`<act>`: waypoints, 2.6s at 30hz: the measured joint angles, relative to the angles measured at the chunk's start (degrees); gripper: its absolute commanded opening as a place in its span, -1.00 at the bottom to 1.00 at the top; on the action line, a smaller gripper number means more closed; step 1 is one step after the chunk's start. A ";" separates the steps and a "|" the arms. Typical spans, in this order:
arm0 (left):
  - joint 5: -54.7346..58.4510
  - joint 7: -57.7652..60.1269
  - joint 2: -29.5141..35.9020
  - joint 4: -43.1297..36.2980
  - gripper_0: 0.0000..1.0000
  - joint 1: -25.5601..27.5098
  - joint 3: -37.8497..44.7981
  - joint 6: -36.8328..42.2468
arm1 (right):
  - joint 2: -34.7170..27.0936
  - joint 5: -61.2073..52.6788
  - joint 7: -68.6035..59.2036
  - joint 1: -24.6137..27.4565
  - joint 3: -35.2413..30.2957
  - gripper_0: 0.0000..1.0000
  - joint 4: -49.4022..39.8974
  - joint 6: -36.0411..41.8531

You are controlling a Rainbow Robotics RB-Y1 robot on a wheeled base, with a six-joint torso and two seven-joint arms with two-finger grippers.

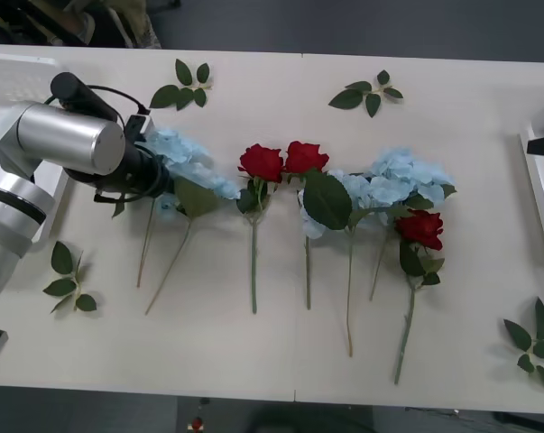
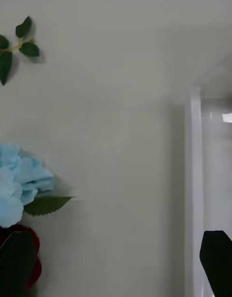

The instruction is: Put the red flowers into the right box and the blue flowers into the left box

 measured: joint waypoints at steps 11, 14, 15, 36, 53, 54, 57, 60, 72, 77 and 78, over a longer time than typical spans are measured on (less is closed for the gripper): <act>-3.64 0.01 0.01 2.69 1.00 -0.88 -7.21 -4.03 | 0.01 -3.65 -8.21 14.18 0.01 1.00 -20.86 -0.58; -4.61 0.01 0.01 2.72 0.16 -0.88 -7.21 -4.06 | 0.01 -4.72 -8.65 16.61 0.02 1.00 -24.92 -0.58; -4.85 0.02 0.01 2.72 -0.63 -0.88 -7.21 -4.06 | 0.01 -5.00 -9.45 17.43 0.04 1.00 -26.35 -0.58; -5.09 0.04 0.01 2.01 -1.00 -1.47 -1.69 -1.43 | -4.06 -5.03 -23.36 23.44 15.67 1.00 -35.19 -8.55; -3.84 -0.01 5.73 -18.45 -1.00 -3.15 6.11 24.40 | -11.19 -1.90 -45.35 19.57 28.93 0.99 -35.13 -12.46; -3.40 -0.11 6.43 -19.22 -1.00 -3.42 6.61 25.16 | -11.19 -1.72 -45.36 19.32 29.30 1.00 -35.00 -12.46; 0.22 -3.38 8.61 -20.61 -1.00 -3.93 9.01 26.55 | -11.19 -0.87 -45.36 17.56 31.21 1.00 -33.41 -12.46; 3.31 -9.64 10.06 -20.75 -1.00 -3.97 12.11 27.30 | -11.19 -0.01 -45.36 15.33 33.59 1.00 -30.95 -12.48; 8.02 -26.57 14.26 -21.01 -1.00 -7.00 21.29 38.22 | -11.19 2.65 -45.36 12.20 35.91 1.00 -24.63 -10.41; 9.64 -32.43 18.89 -21.01 -1.00 -7.09 21.30 38.22 | -11.19 5.53 -45.36 9.24 40.23 1.00 -23.10 -10.41; 9.69 -34.04 19.37 -21.01 -1.00 -7.09 21.36 38.24 | -11.19 6.80 -45.36 8.66 41.26 1.00 -23.02 -10.41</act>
